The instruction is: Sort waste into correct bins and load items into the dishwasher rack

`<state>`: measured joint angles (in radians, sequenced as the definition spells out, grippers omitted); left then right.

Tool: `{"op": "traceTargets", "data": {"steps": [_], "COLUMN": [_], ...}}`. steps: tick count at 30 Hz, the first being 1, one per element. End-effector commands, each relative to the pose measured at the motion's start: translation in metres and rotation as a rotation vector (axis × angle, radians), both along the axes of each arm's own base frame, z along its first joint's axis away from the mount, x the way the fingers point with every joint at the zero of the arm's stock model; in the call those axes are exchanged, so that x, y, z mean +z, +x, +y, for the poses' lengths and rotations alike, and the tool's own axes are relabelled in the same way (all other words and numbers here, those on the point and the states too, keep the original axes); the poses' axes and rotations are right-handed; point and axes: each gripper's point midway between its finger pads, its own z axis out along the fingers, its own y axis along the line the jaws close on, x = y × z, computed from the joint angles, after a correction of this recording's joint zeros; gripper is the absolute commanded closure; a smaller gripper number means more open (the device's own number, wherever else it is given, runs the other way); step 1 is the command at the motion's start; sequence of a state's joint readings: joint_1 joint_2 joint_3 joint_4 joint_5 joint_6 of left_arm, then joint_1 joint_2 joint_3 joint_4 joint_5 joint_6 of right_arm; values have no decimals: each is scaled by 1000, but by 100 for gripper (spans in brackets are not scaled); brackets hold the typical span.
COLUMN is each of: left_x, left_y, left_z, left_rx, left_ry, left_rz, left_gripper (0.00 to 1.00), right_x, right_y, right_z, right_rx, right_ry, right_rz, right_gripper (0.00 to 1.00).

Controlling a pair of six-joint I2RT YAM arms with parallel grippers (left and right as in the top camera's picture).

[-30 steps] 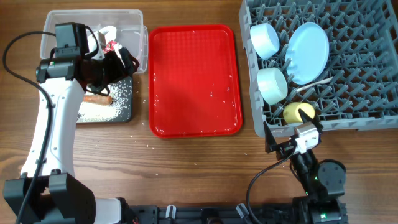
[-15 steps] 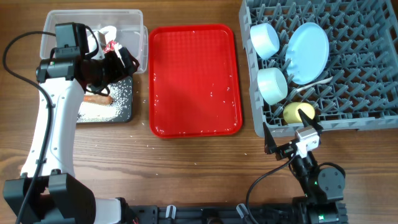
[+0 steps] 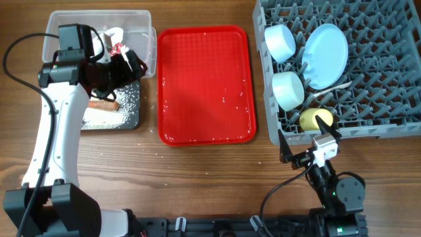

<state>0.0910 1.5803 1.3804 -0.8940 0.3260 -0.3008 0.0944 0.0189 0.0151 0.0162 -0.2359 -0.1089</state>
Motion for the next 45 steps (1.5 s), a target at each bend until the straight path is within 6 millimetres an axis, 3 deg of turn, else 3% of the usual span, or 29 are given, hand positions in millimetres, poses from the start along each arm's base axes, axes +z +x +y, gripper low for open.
{"op": "traceTargets", "data": {"steps": [1,8,13,17,22,25,32,35,45], "left_x": [6,38,82,93,87,70,52,38,17], "left_y": [2,-25,-34,-55,-93,-108,-126,-134,-145], "left_z": [2,10,12,11,9,9,8,9,10], "left_rx": [-3,28,12,-14,4,17,42,51,64], "left_ry": [9,69,136,189,222,235,262,269,276], "left_rz": [-21,-66,-339,-543,-734,-813,-1076,-1105,-1120], "left_gripper": [0,0,0,0,0,0,0,0,0], "right_x": [0,0,0,0,0,0,0,0,0], "right_y": [-1,-1,-1,-1,-1,-1,-1,-1,-1], "right_z": [2,2,2,2,2,2,2,2,2], "right_rx": [16,16,16,16,16,16,16,16,16], "right_ry": [4,5,5,5,5,5,5,5,5], "right_rz": [-9,-9,-9,-9,-9,-9,-9,-9,-9], "right_gripper": [0,0,0,0,0,0,0,0,0]}}
